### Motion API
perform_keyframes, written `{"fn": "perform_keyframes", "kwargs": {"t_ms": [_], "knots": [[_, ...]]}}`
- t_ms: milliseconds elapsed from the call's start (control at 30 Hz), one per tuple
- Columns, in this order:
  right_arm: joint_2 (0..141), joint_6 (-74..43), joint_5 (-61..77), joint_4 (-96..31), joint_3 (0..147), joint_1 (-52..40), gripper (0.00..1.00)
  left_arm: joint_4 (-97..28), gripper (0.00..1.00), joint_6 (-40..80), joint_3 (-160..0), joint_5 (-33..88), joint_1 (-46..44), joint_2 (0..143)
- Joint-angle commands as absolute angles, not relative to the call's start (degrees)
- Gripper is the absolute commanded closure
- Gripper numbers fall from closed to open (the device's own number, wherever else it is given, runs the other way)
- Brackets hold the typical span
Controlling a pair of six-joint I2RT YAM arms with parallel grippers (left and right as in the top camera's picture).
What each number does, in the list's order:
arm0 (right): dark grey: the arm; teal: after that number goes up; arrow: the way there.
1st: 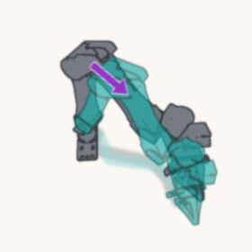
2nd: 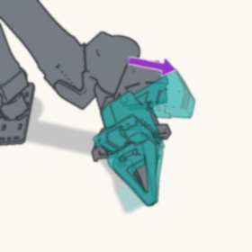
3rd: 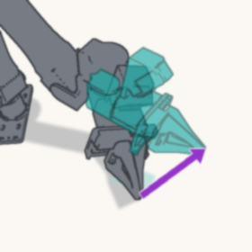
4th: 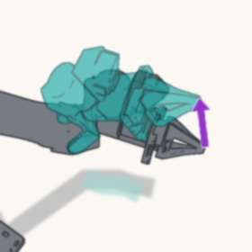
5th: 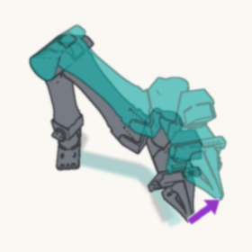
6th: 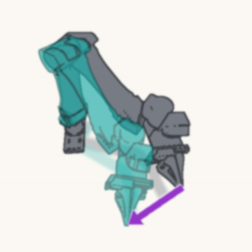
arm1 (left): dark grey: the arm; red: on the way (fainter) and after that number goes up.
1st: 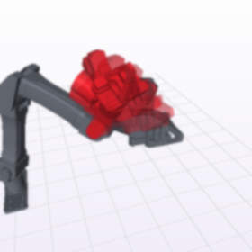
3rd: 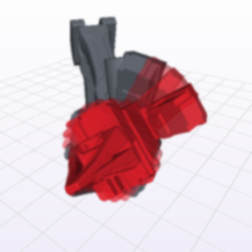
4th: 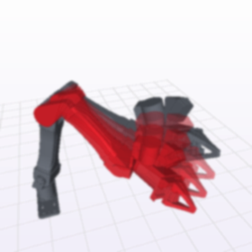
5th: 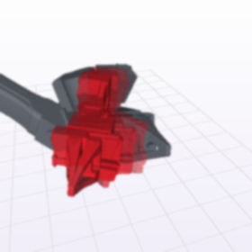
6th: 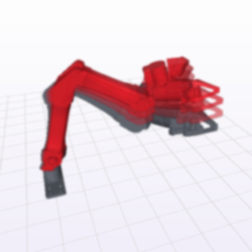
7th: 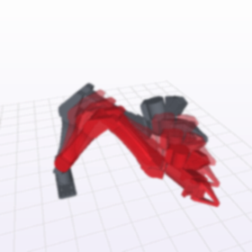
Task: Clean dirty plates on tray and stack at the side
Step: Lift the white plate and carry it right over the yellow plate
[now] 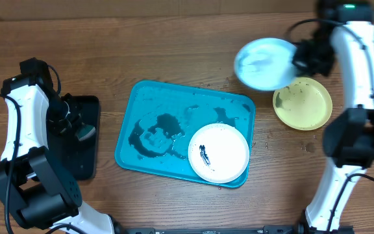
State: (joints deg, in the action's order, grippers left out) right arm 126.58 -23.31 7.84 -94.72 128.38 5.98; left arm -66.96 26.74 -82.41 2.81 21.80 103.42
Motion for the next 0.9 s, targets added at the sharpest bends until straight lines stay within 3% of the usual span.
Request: {"fn": "perform_keyframes", "kwargs": {"t_ms": [0, 433, 867], "knots": [[125.0, -22.3, 13.3, -97.1, 129.4, 13.7, 0.96, -66.5, 0.96, 25.7, -82.1, 3.5, 22.0, 103.8], [120.7, -17.5, 15.0, -97.1, 120.3, 26.9, 0.96, -66.4, 0.96, 25.7, -82.1, 3.5, 22.0, 103.8], [118.2, -20.0, 11.4, -89.1, 105.1, 26.3, 0.96, -65.8, 0.96, 25.7, -82.1, 3.5, 22.0, 103.8]]}}
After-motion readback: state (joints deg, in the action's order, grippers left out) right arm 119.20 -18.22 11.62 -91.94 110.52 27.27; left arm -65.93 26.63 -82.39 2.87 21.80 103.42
